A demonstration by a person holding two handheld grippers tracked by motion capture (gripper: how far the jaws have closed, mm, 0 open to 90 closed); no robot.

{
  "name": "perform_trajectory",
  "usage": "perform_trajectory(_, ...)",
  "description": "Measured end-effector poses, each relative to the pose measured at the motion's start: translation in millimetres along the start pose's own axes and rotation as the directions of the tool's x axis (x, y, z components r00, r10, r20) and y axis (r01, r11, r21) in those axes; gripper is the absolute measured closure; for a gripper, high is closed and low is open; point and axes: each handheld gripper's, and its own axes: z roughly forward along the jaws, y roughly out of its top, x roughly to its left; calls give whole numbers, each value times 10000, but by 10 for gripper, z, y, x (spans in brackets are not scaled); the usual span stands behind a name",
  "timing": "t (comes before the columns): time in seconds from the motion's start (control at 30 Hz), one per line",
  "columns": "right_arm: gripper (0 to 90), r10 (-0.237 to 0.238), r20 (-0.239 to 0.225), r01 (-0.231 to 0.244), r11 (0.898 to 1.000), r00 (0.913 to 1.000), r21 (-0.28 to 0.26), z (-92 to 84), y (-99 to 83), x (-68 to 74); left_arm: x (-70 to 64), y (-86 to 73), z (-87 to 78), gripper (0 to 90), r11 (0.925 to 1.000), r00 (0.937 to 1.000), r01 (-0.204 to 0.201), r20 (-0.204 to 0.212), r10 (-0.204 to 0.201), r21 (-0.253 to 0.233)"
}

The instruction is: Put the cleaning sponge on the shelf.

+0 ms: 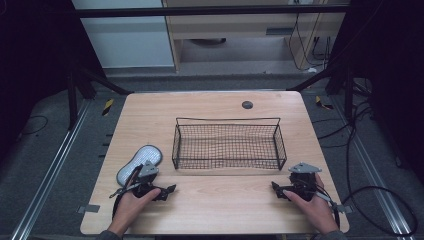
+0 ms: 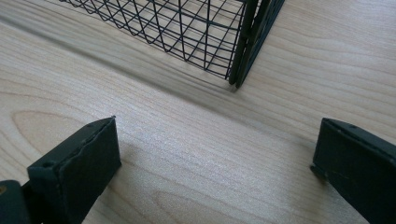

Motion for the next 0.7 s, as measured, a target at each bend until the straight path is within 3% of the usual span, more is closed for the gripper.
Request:
perform_trajectory(0.17, 9, 23, 23, -23, 10000, 10000, -2, -3, -2, 6, -12, 45, -158, 36, 9983, 9993, 24, -364, -46, -587)
perform_trajectory(0.2, 9, 43, 26, -43, 10000, 10000, 2, -4, -3, 8, -15, 73, -194, 35, 9984, 9980, -120, -630, 85, -551)
perform_trajectory(0.23, 9, 43, 26, -43, 10000, 10000, 2, -4, -3, 8, -15, 73, -194, 37, 9984, 9980, -120, -630, 85, -551)
perform_trajectory(0.33, 8, 50, 27, -50, 10000, 10000, 5, -4, -2, 8, 4, 175, -305, 35, 9983, 9907, -386, -1318, 325, -441)
perform_trajectory(0.4, 5, 46, 13, -46, 10000, 10000, 5, -2, -1, 7, 19, 196, -321, 37, 9986, 9897, -338, -1401, 279, -397)
perform_trajectory(0.47, 4, -3, 16, 3, 10000, 10000, 32, 8, 9, 1, 71, 237, -349, 39, 9993, 9878, -231, -1548, 184, -292)
perform_trajectory(0.53, 4, 17, 20, -17, 10000, 10000, 12, 14, 15, 0, 143, 287, -361, 42, 9989, 9826, -460, -1797, 463, 57)
perform_trajectory(0.57, 4, -7, 7, 7, 10000, 10000, 11, 16, 17, -3, 242, 326, -380, 42, 9999, 9860, -116, -1662, 130, 94)
perform_trajectory(0.63, 4, -19, -16, 19, 10000, 10000, 8, 19, 19, -7, 288, 343, -390, 42, 9998, 9861, 17, -1660, 12, 175)
perform_trajectory(0.7, 4, -64, -64, 64, 10000, 10000, 14, 16, 17, -12, 376, 393, -402, 37, 9965, 9841, -28, -1768, 176, 836)
